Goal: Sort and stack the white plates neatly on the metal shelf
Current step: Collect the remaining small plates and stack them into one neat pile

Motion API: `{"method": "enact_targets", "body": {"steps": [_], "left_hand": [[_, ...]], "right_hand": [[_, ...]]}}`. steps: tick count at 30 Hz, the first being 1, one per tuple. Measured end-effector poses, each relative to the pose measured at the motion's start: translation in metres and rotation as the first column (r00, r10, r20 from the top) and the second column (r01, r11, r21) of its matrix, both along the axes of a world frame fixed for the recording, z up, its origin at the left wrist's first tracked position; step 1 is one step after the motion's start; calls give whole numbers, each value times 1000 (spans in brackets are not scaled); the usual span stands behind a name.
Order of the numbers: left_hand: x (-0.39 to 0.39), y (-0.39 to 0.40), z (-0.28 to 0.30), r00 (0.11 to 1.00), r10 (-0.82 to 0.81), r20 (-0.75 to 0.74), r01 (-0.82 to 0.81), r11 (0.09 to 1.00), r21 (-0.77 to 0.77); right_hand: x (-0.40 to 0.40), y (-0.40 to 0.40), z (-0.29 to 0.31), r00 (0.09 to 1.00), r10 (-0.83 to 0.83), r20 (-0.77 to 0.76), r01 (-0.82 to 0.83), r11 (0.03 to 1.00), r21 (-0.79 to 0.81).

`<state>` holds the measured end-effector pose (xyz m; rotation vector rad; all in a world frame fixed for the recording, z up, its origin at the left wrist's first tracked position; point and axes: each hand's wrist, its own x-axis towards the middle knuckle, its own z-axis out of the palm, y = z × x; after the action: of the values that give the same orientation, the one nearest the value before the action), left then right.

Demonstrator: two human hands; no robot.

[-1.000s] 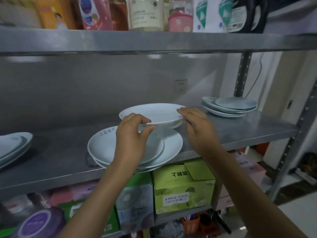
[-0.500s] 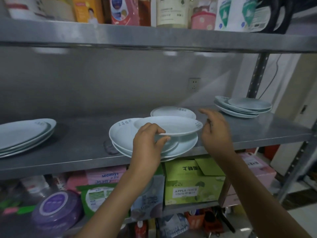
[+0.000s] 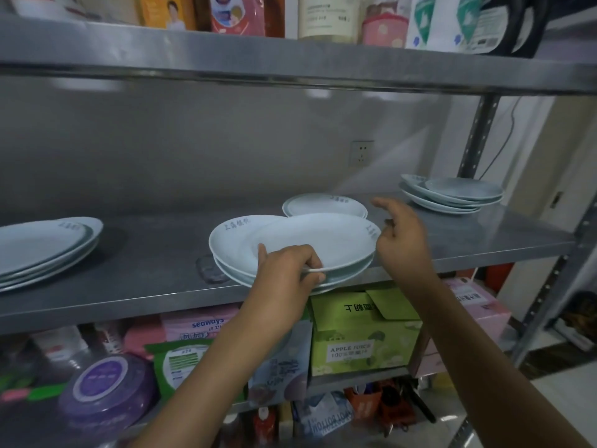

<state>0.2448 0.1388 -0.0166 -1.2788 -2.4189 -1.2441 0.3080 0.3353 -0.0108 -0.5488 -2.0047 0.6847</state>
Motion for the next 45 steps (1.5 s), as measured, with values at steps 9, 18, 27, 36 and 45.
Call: {"method": "enact_targets", "body": {"steps": [9,18,27,36,45], "left_hand": [[-13,-9,9,996,-81,49,87,986,-144],[-51,6,58,985,-36,-168,7,985,-173],[-93,35,76,940,-104,-324,20,967,-254],[-117,48,82,933,-133,-333,7,936,-352],[-122,54,78,939,-130,-320,13,939,-345]], "right_hand": [[2,-5,9,1000,-11,7,11,998,59],[-10,4,34,998,24,65,-34,988,150],[-57,63,41,944,114,311,-146,986,82],[-93,127,-15,752,321,576,-336,938,-84],[-115,126,-30,610,-54,791,-367,865,342]]}}
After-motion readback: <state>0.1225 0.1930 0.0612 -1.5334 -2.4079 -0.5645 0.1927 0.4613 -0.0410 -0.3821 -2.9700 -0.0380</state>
